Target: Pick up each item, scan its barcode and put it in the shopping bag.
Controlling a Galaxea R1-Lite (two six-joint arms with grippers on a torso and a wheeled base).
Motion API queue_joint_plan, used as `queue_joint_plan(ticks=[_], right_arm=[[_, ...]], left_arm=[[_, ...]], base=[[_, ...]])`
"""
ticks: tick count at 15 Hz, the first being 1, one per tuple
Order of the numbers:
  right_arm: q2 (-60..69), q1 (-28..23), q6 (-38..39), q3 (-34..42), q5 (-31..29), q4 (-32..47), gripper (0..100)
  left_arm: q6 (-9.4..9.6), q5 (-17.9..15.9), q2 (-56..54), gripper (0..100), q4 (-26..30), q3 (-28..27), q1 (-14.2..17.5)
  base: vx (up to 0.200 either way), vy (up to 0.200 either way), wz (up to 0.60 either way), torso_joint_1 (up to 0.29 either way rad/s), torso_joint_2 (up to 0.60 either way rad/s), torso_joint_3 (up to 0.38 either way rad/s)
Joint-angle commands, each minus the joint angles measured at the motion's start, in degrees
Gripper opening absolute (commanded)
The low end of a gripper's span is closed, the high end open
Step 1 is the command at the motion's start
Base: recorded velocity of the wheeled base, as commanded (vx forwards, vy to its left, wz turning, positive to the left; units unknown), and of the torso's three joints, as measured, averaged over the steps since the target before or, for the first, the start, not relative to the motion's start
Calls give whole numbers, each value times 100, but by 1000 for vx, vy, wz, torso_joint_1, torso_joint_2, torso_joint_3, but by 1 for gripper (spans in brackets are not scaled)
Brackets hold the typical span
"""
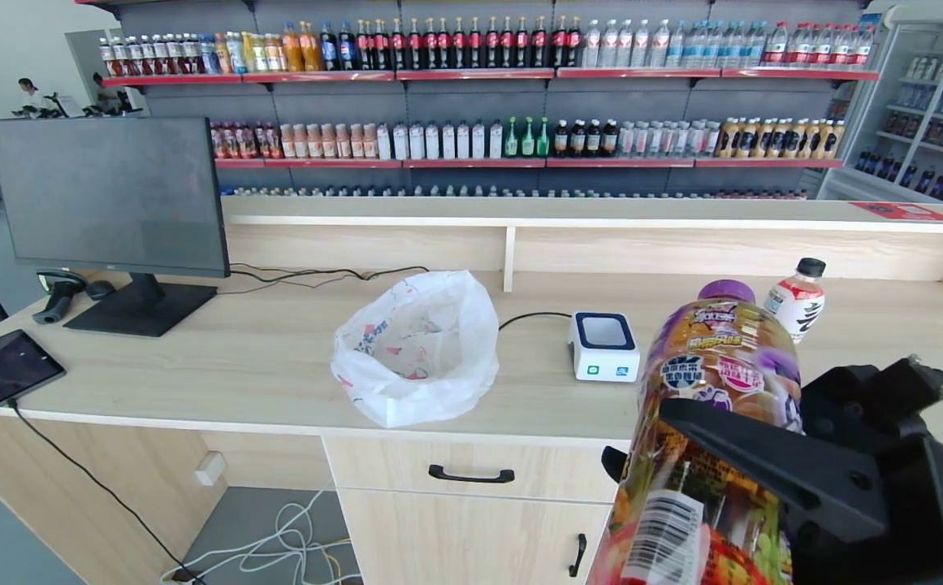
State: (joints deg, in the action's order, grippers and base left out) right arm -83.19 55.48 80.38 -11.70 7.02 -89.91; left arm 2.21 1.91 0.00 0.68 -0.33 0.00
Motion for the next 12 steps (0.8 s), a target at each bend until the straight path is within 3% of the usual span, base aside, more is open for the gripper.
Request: queue_joint_plan(ticks=[1,6,12], right_arm=[[75,-2,4,1,1,-9,0],[532,-2,-102,54,10,-9,0],[259,-248,-1904,98,19,-9,0]], left_arm=[[8,2,0,100,2,-2,0],[-1,2,0,100,2,-2,0],[-1,2,0,100,2,-2,0]], base=[[0,0,0,0,0,0],[0,0,0,0,0,0],[0,0,0,0,0,0]])
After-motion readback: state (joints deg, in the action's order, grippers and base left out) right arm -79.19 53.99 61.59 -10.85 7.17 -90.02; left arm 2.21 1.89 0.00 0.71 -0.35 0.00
